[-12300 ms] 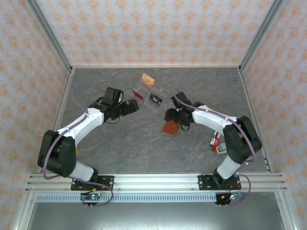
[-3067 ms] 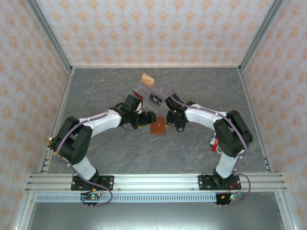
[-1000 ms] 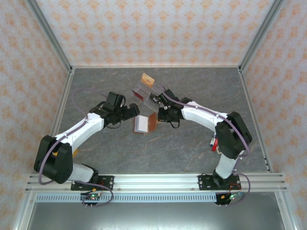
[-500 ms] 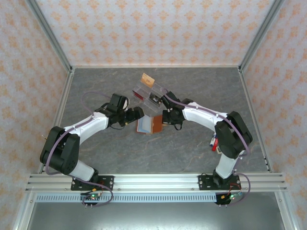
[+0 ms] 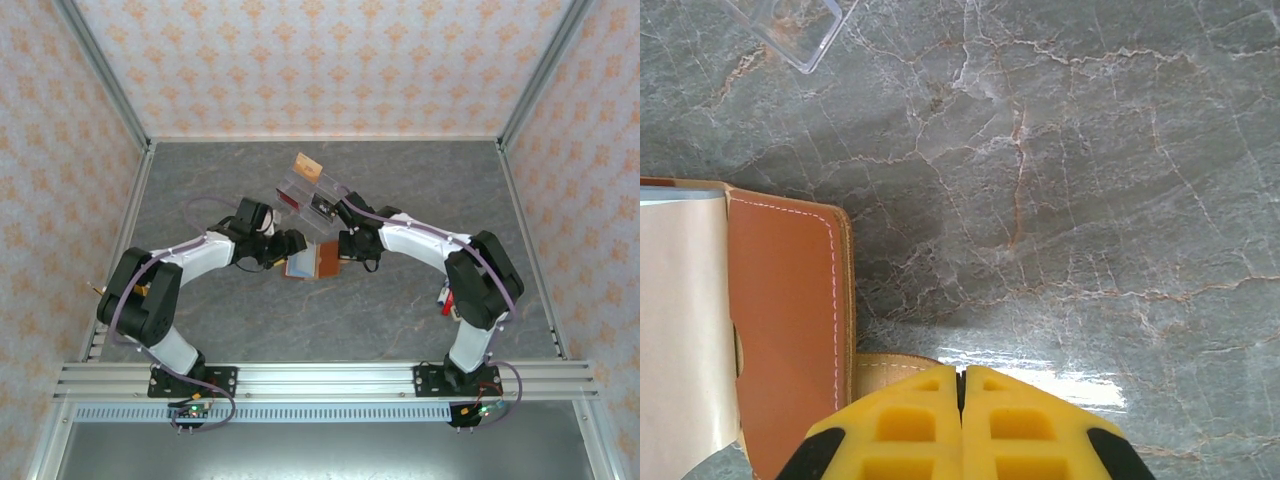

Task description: Take the credit cards out of the card holder

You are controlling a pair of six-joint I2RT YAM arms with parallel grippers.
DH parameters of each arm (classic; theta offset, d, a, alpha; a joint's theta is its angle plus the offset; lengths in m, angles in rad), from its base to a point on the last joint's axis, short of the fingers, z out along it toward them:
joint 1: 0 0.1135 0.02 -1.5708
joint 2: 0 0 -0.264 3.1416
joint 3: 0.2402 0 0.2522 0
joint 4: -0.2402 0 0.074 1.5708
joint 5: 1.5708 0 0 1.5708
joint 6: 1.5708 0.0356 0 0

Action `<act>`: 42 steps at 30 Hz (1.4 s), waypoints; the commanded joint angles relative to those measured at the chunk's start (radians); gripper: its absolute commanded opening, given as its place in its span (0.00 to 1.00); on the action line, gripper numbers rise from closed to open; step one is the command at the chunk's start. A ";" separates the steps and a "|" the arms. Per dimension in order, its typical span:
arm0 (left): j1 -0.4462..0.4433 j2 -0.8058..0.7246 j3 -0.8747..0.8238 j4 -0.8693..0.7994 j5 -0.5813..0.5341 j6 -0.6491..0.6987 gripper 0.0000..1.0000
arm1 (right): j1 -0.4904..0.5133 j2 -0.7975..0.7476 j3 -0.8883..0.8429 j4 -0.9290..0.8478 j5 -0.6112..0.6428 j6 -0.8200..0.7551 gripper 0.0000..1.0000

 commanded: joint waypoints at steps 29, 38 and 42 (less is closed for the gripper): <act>-0.013 0.094 0.107 -0.031 0.128 0.019 0.79 | -0.002 0.047 0.019 -0.032 0.016 0.008 0.05; -0.046 0.090 0.122 -0.030 0.150 0.028 0.79 | -0.002 0.047 0.019 -0.029 0.016 0.008 0.05; -0.065 0.085 0.127 -0.007 0.170 0.023 0.79 | -0.002 0.049 0.016 -0.024 0.016 0.010 0.05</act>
